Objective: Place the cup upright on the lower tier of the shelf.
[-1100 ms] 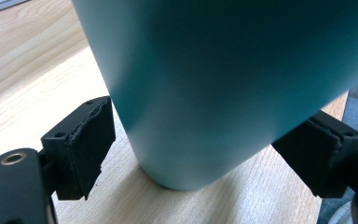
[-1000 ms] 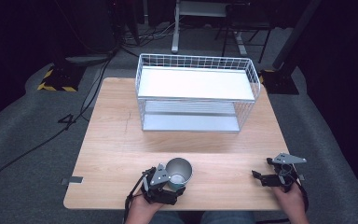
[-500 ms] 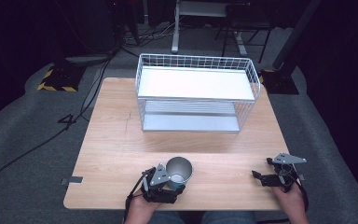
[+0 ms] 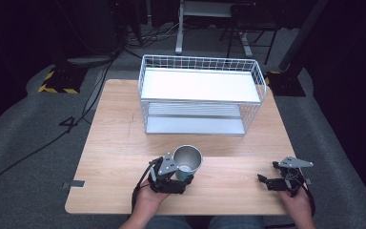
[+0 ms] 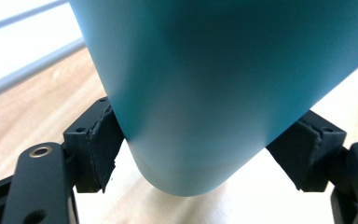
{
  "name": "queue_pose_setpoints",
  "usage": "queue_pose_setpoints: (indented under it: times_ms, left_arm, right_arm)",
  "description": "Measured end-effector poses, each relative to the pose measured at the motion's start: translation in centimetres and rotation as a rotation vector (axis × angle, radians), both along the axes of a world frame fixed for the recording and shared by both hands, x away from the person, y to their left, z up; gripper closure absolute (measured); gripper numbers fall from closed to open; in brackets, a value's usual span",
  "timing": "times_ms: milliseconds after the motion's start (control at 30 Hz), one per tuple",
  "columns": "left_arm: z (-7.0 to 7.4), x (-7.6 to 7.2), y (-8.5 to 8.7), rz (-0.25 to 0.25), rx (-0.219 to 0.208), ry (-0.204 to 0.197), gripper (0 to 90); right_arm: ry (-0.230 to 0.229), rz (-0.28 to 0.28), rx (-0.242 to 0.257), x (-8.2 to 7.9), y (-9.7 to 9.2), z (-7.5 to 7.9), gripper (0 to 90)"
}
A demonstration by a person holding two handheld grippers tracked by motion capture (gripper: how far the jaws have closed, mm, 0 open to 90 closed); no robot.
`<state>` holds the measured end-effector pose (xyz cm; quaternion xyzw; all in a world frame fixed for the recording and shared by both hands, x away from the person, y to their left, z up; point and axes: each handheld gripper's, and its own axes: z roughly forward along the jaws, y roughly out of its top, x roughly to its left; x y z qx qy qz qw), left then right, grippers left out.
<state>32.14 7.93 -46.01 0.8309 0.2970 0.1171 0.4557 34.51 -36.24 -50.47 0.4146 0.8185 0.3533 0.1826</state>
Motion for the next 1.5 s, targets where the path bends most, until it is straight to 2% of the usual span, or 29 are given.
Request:
queue_pose_setpoints:
  times_ms: [233, 367, 433, 500, 567, 600, 700, 733, 767, 800, 900, 967, 1167, 1333, 1400, 1500]
  left_arm:
    - [0.5, 2.0, -0.4, 0.021, -0.001, -0.004, 23.8]
    - [1.0, 3.5, -1.1, 0.038, 0.004, -0.023, 23.8]
    - [1.2, 3.8, -1.2, 0.043, 0.005, -0.026, 23.7]
    - [1.6, 4.9, -1.4, 0.052, 0.003, -0.034, 23.7]
    - [1.7, 5.3, -1.5, 0.06, -0.003, -0.03, 23.7]
    - [1.9, 5.9, -1.6, 0.074, -0.029, -0.023, 23.7]
    - [2.0, 6.7, -1.7, 0.089, -0.038, -0.019, 23.7]
    - [2.1, 7.0, -1.8, 0.099, -0.047, -0.006, 23.7]
    - [2.0, 7.3, -1.8, 0.109, -0.06, -0.01, 23.7]
    - [2.0, 8.1, -1.9, 0.124, -0.072, 0.009, 23.8]
    - [1.9, 9.0, -2.0, 0.14, -0.074, 0.009, 23.8]
    - [1.7, 10.2, -2.0, 0.172, -0.099, 0.026, 23.7]
    - [1.8, 11.7, -2.4, 0.2, -0.071, 0.015, 23.8]
    - [1.8, 13.1, -3.1, 0.225, -0.085, 0.024, 23.7]
    - [1.6, 13.5, -3.3, 0.237, -0.108, 0.033, 23.7]
    - [1.3, 14.0, -3.6, 0.249, -0.12, 0.03, 23.7]
  right_arm:
    - [0.0, 0.0, 0.0, 0.0, 0.0, 0.0, 11.0]
    - [0.0, 0.0, 0.0, 0.0, 0.0, 0.0, 11.0]
    - [0.0, 0.0, 0.0, 0.0, 0.0, 0.0, 11.0]
    - [0.0, 0.0, 0.001, 0.0, 0.0, 0.0, 11.1]
    - [0.0, 0.0, 0.001, 0.0, 0.0, 0.0, 11.1]
    - [0.0, 0.0, 0.001, 0.0, 0.0, 0.0, 11.1]
    - [0.001, -0.003, 0.002, 0.0, 0.0, 0.0, 11.2]
    - [0.003, -0.006, 0.003, 0.0, 0.0, 0.0, 11.2]
    - [0.002, -0.007, 0.003, 0.0, 0.0, 0.0, 11.2]
    - [0.002, -0.009, 0.003, 0.0, 0.0, 0.0, 11.2]
    - [0.002, -0.01, 0.003, 0.0, 0.0, 0.0, 11.3]
    - [0.003, -0.009, 0.003, 0.0, 0.0, 0.0, 11.3]
    - [0.002, -0.009, 0.003, 0.0, 0.0, 0.0, 11.3]
    - [0.002, -0.009, 0.003, 0.0, 0.0, 0.0, 11.3]
    - [0.002, -0.009, 0.003, 0.0, 0.0, 0.0, 11.3]
    - [0.002, -0.009, 0.003, 0.0, 0.0, 0.0, 11.3]
